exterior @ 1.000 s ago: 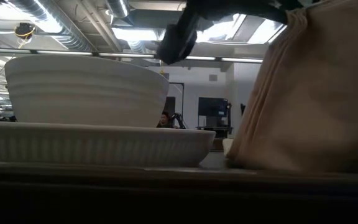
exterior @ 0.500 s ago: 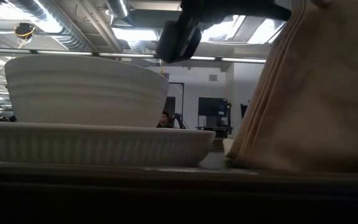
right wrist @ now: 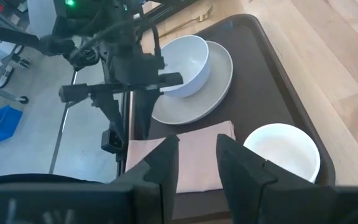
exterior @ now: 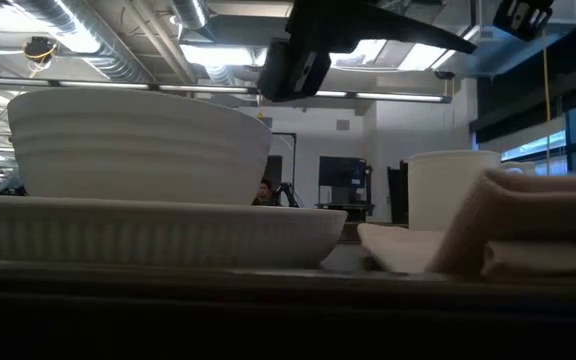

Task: Set up tray
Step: Put the brown napkin below the white mug on the brown serving tray

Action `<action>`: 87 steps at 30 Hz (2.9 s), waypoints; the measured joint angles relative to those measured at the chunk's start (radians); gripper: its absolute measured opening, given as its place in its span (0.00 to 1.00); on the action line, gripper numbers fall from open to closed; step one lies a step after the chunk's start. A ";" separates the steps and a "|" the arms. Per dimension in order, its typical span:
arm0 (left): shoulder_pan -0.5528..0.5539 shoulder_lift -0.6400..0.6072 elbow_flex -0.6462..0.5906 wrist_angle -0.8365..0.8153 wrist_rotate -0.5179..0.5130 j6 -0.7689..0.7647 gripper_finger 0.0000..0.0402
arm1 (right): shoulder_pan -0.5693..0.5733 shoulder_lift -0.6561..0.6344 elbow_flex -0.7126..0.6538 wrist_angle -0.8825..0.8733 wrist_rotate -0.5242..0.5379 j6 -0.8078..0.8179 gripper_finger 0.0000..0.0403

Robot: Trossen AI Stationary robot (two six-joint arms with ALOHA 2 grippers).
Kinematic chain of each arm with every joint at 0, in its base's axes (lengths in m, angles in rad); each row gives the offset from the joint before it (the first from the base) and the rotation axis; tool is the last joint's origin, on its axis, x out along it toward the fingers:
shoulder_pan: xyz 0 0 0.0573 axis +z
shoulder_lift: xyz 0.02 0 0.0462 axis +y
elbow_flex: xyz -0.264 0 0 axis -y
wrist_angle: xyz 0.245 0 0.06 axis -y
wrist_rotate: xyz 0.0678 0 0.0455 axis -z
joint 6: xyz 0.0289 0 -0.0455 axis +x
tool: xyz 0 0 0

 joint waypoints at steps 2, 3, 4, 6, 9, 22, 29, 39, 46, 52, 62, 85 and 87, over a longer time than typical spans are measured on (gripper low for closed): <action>0.014 -0.009 0.000 0.011 0.008 0.083 0.38 | 0.000 0.000 0.000 -0.001 0.000 0.000 0.27; 0.022 -0.011 0.000 0.014 0.023 0.143 0.37 | 0.000 0.000 0.000 -0.002 0.000 0.000 0.27; 0.030 -0.012 0.000 0.011 0.042 0.218 0.36 | 0.000 0.000 0.000 -0.003 0.000 -0.001 0.27; 0.044 -0.010 0.000 0.000 0.090 0.376 0.33 | 0.000 0.000 0.000 -0.004 0.000 -0.004 0.27; 0.059 -0.011 0.000 -0.040 0.113 0.583 0.32 | 0.000 0.000 0.000 -0.004 0.000 -0.003 0.27; 0.062 -0.010 0.000 -0.067 0.062 0.932 0.53 | 0.000 0.000 0.000 -0.009 0.061 0.013 0.27; 0.039 0.033 0.000 -0.083 -0.036 0.978 0.55 | -0.001 0.000 0.000 -0.011 0.088 0.073 0.27; 0.019 0.107 0.000 -0.035 -0.026 0.983 0.53 | -0.001 0.001 0.000 -0.016 0.142 0.118 0.27; 0.046 0.117 0.000 -0.036 -0.033 1.085 0.53 | -0.001 0.015 -0.001 -0.016 0.143 0.136 0.27; 0.049 0.132 0.000 -0.052 -0.003 1.103 0.53 | -0.001 0.040 -0.001 -0.016 0.143 0.150 0.27; 0.064 0.186 0.245 -0.358 0.037 1.150 0.50 | -0.001 0.077 -0.001 -0.015 0.143 0.217 0.27; 0.083 0.308 0.395 -0.472 0.051 1.279 0.46 | -0.001 0.101 -0.001 -0.017 0.141 0.239 0.27; 0.086 0.322 0.394 -0.471 0.059 1.275 0.46 | -0.001 0.101 -0.001 -0.017 0.141 0.239 0.27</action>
